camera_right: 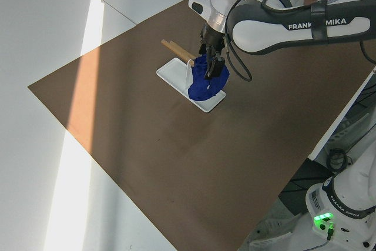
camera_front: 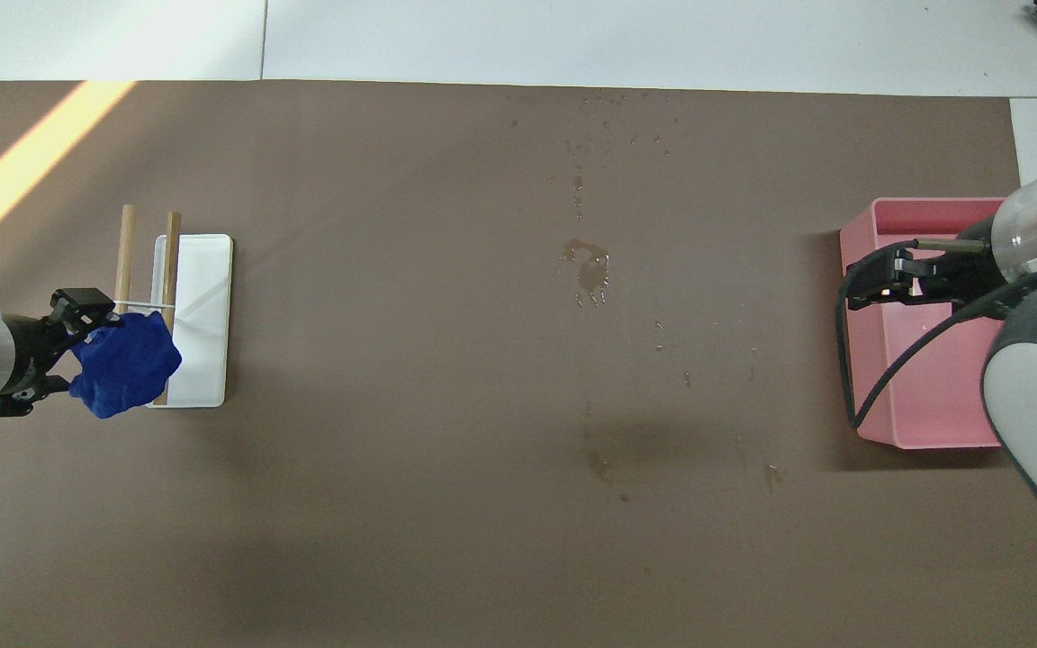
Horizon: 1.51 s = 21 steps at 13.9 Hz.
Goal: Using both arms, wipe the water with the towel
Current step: 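Grasp the blue towel on the white tray with the left gripper, then lift the towel toward center with the left gripper while the right gripper approaches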
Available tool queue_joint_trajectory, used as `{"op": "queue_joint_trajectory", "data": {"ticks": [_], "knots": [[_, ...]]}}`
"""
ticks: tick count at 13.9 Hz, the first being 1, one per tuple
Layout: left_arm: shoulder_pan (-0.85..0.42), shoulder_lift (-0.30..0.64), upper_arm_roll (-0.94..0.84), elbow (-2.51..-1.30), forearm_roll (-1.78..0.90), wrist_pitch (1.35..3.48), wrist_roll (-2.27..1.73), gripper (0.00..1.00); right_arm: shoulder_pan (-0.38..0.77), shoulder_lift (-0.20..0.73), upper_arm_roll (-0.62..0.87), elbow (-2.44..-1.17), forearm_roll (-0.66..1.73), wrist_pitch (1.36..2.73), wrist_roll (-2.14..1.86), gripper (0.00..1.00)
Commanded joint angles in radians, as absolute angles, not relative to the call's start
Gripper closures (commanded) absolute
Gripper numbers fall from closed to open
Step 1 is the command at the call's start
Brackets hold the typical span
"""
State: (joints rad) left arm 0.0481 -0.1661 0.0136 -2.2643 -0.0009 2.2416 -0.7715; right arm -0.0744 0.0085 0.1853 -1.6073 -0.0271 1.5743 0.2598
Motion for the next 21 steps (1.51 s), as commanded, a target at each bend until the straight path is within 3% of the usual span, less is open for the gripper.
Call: {"op": "queue_joint_trajectory", "data": {"ticks": [1, 2, 7, 21], "knots": [[0.043, -0.160, 0.012, -2.283, -0.006, 2.284, -0.784, 0.00, -0.092, 0.009, 0.196, -1.605, -0.031, 1.566, 0.241, 0.00], [0.043, -0.160, 0.012, -2.283, -0.006, 2.284, -0.782, 0.00, -0.092, 0.009, 0.196, -1.605, -0.031, 1.566, 0.241, 0.00], [0.037, -0.150, 0.012, -2.280, -0.006, 2.295, -0.775, 1.00, -0.092, 0.009, 0.196, -1.606, -0.031, 1.566, 0.241, 0.00], [-0.011, -0.094, -0.002, -1.809, -0.043, 1.734, -0.940, 1.00, -0.092, 0.009, 0.196, -1.605, -0.031, 1.566, 0.241, 0.00]]}}
